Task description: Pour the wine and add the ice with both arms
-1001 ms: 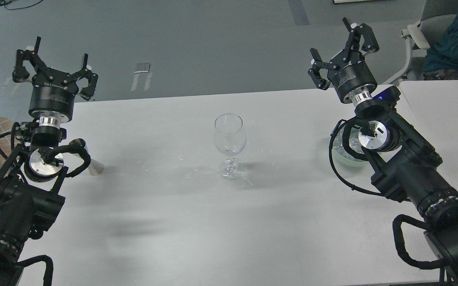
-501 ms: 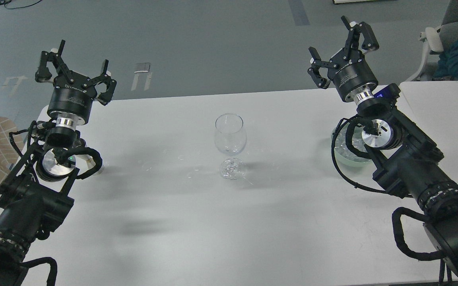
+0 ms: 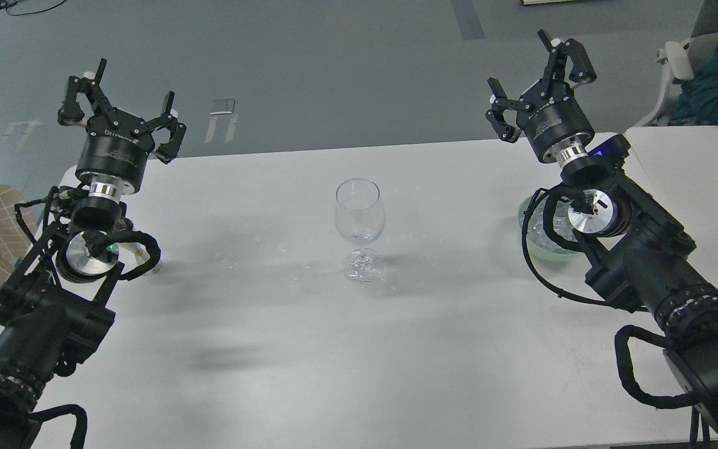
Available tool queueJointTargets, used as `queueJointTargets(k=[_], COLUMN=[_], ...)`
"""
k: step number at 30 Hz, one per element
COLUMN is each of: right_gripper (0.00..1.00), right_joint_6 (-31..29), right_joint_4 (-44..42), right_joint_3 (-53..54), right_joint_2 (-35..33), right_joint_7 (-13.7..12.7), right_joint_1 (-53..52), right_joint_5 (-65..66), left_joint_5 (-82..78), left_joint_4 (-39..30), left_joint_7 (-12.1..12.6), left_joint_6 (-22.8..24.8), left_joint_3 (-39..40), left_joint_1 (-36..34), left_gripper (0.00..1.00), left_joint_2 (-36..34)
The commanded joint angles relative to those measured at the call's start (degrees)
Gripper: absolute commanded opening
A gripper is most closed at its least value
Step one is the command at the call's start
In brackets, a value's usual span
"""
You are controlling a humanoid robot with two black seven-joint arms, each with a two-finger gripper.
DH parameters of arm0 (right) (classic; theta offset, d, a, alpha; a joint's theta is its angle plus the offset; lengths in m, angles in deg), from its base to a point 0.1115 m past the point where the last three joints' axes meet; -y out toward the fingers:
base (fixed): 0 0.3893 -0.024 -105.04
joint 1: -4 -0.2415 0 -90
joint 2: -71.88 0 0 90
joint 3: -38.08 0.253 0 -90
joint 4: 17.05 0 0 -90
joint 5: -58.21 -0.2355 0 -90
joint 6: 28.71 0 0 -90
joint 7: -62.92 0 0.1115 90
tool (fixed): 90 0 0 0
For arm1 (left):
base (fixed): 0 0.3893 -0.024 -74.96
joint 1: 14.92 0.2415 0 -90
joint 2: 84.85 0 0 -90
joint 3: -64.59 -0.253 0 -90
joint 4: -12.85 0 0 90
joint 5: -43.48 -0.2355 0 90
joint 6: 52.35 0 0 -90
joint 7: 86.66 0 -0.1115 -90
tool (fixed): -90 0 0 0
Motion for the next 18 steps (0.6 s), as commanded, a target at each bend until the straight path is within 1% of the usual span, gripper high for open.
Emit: queueJointTargets(k=[1, 15, 17, 18], right_gripper=[1.00, 1.00, 1.00, 1.00], right_joint_6=[-0.06, 0.02, 0.02, 0.02], right_joint_4=[0.11, 0.37, 0.28, 0.20], right_joint_3=[0.00, 0.00, 0.00, 0.00], right_joint_2=[0.00, 0.00, 0.00, 0.00], right_joint_7=[0.00, -0.09, -0.09, -0.09], right_joint_1=[-0.12, -0.29, -0.21, -0.12], right_joint_5=[0.04, 0.04, 0.04, 0.04], left_joint_5=[-0.09, -2.46, -2.37, -2.37], left_joint_4=[0.00, -0.53, -1.93, -3.76], left_joint_7=[0.09, 0.35, 0.88, 1.75], left_joint_6=[-0.10, -0.01, -0.27, -0.62], left_joint_3=[0.00, 0.00, 0.09, 0.09], left_joint_1=[0.41, 0.33, 0.24, 0.32], left_gripper=[0.98, 0.98, 0.98, 0.98], left_joint_2=[0.40, -0.39, -1.00, -1.96])
